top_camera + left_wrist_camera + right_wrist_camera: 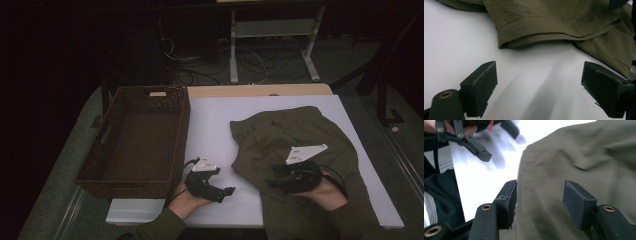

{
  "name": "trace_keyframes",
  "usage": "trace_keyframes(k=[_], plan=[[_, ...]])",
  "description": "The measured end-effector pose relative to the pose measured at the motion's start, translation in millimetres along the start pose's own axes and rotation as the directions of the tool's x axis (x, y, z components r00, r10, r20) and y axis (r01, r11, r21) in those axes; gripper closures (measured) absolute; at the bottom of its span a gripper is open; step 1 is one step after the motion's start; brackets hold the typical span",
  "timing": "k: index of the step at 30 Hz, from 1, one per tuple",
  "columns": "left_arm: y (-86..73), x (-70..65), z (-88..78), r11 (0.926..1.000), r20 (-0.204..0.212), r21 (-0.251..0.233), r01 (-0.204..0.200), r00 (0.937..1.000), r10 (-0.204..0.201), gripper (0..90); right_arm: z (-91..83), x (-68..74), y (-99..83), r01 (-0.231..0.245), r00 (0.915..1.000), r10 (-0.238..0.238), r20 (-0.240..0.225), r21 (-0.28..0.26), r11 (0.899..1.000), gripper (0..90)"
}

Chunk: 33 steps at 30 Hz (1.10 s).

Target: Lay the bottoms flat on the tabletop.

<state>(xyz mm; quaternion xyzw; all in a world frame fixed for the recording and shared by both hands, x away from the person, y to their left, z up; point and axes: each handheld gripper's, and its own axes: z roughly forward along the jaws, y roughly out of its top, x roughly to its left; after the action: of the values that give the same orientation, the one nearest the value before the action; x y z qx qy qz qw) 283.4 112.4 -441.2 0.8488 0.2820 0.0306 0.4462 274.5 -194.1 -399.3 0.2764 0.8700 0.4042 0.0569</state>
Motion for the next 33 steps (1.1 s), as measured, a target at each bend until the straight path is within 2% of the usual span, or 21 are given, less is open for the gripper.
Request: trace_keyframes(k=[3, 8, 14, 18, 20, 23, 28, 33], plan=[[-0.1, 0.1, -0.1, 1.0000, 0.000, 0.002, -0.002, 1.0000, 0.002, 12.7, 17.9, 6.2, 2.5, 0.034, 0.9994, -0.033, -0.011, 0.041, 0.999, 42.8], [-0.3, 0.6, 0.8, 1.0000, 0.001, 0.005, 0.001, 1.0000, -0.001, 12.7, 38.7, 7.1, -2.2, 0.039, 0.9992, -0.040, 0.004, 0.085, 0.996, 40.4], [-0.2, 0.6, 1.9, 1.0000, 0.001, 0.007, 0.004, 1.0000, -0.004, 12.7, 50.6, 7.8, -7.6, 0.043, 0.9982, -0.048, 0.037, 0.107, 0.993, 38.9], [-0.1, 0.7, 2.0, 1.0000, 0.002, 0.008, 0.005, 1.0000, -0.005, 12.8, 58.5, 12.5, -9.6, 0.070, 0.9957, -0.077, 0.051, 0.135, 0.988, 35.8], [0.0, 0.8, 1.9, 1.0000, 0.001, 0.008, 0.006, 1.0000, -0.006, 12.8, 62.1, 14.9, -8.9, 0.084, 0.9927, -0.096, 0.074, 0.147, 0.986, 39.3], [-0.2, 1.0, 1.5, 1.0000, 0.003, 0.008, 0.006, 1.0000, -0.006, 12.8, 60.4, 10.6, -8.1, 0.067, 0.9934, -0.079, 0.083, 0.141, 0.988, 51.9], [-0.3, 2.1, 0.9, 0.9999, 0.002, 0.007, 0.010, 1.0000, -0.010, 13.0, 56.3, 1.3, -9.3, 0.021, 0.9983, -0.027, 0.052, 0.120, 0.993, 60.3], [0.0, 2.5, 1.0, 0.9999, 0.000, 0.006, 0.009, 1.0000, -0.009, 13.0, 53.2, -3.7, -9.4, -0.007, 0.9983, 0.001, 0.058, 0.110, 0.994, 73.4]])
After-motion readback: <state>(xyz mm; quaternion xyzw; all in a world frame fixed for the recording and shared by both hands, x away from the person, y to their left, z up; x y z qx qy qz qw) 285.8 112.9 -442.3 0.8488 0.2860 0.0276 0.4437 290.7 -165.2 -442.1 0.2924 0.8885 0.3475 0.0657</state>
